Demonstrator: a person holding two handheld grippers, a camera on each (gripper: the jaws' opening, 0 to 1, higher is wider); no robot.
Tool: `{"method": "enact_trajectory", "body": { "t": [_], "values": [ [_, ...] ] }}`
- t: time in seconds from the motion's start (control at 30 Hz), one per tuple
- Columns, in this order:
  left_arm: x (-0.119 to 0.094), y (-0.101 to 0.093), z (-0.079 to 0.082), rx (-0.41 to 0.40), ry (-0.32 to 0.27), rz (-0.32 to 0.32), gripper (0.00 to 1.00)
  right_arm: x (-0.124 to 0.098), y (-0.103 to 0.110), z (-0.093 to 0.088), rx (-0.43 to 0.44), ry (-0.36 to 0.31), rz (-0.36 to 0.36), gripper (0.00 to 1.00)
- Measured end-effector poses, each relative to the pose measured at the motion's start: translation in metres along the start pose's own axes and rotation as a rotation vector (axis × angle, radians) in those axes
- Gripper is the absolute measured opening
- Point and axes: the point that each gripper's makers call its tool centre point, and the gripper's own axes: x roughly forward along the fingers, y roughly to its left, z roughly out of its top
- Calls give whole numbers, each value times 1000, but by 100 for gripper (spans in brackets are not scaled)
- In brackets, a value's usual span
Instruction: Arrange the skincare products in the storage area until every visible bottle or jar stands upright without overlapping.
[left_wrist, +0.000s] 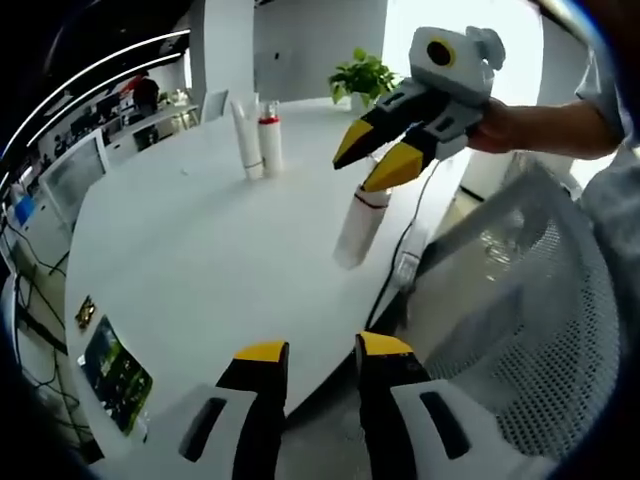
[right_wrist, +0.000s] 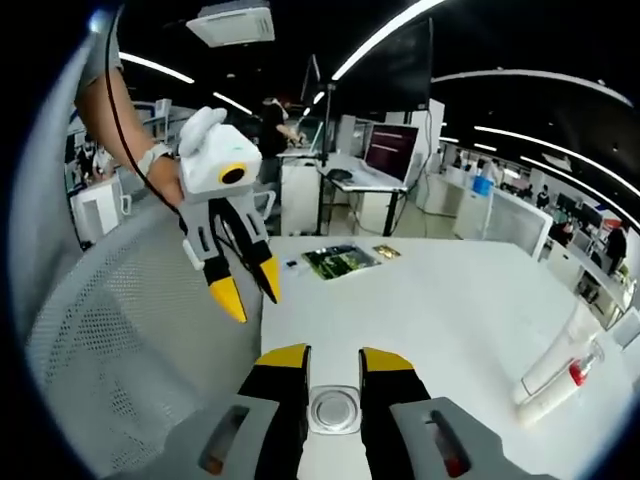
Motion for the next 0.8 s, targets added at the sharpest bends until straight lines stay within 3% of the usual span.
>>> {"method": "enact_trajectory", "body": {
  "t": [0.1,0.17,0.4,0.47,0.8],
  "values": [
    [0,-4,5,1,-22,-13,27,1,0,8,-2,23,26,11],
    [0,-6,6,12,-31,-23,30,3,8,17,2,18,84,11],
    [-9,-9,31,4,-164,-42,37,9,33,46,-121,31,229,11],
    [-11,-12,33,-1,-178,-57,38,11,37,51,-155,46,255,11],
    [-23,-20,53,28,-294,-86,42,14,68,104,-204,-27,373,11]
  ]
}}
